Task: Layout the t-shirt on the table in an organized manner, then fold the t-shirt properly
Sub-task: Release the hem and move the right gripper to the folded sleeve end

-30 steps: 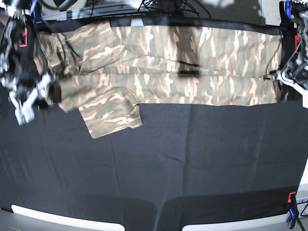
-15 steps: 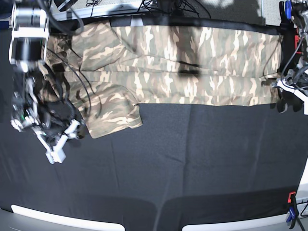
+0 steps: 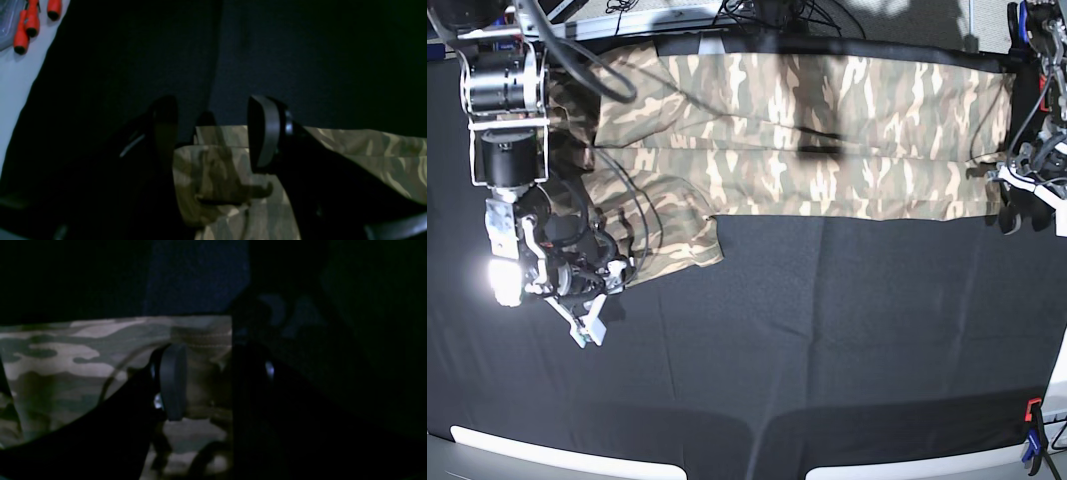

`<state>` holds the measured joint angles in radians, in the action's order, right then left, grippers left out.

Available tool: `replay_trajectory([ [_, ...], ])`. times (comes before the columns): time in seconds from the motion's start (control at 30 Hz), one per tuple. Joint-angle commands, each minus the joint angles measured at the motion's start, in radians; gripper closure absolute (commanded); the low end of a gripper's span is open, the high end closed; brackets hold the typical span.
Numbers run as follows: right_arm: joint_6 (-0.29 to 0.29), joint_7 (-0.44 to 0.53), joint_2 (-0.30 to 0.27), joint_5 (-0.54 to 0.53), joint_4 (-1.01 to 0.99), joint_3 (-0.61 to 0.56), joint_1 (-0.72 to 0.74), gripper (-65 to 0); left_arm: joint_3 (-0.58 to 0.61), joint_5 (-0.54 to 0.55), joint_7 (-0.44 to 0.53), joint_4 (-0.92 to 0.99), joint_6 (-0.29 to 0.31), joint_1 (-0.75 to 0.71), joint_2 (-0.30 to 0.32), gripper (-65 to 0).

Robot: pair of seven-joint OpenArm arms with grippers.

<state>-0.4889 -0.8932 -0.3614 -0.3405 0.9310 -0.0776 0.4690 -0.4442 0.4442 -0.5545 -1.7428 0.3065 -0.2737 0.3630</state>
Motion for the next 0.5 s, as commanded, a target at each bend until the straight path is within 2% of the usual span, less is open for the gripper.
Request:
replay_trajectory([
  [0.0, -0.002, -0.008, -0.004, -0.002, 0.005, 0.003, 0.024, -27.6, -0.006, 0.009, 0.028, -0.018, 0.000, 0.010, 0.017, -31.6],
  [0.1, -0.013, -0.024, 0.006, -0.003, 0.005, 0.003, 0.021, -26.9, -0.006, 0.009, 0.028, -0.018, 0.000, 0.010, 0.017, -31.6],
  [0.23, -0.078, -0.037, 0.027, -0.003, 0.005, 0.003, 0.021, -14.5, -0.006, 0.009, 0.028, -0.018, 0.000, 0.010, 0.017, -31.6],
  [0.3, -0.092, -0.051, 0.039, -0.003, 0.005, 0.003, 0.021, -9.0, -0.006, 0.009, 0.028, -0.018, 0.000, 0.010, 0.017, -31.6],
  [0.4, -0.113, -0.055, 0.048, 0.002, 0.005, 0.003, 0.021, -1.6, -0.006, 0.009, 0.028, -0.018, 0.000, 0.010, 0.017, -31.6],
  [0.47, -0.141, -0.051, 0.046, 0.003, 0.008, 0.003, 0.022, 0.0, -0.006, 0.009, 0.028, -0.018, 0.000, 0.010, 0.017, -31.6],
])
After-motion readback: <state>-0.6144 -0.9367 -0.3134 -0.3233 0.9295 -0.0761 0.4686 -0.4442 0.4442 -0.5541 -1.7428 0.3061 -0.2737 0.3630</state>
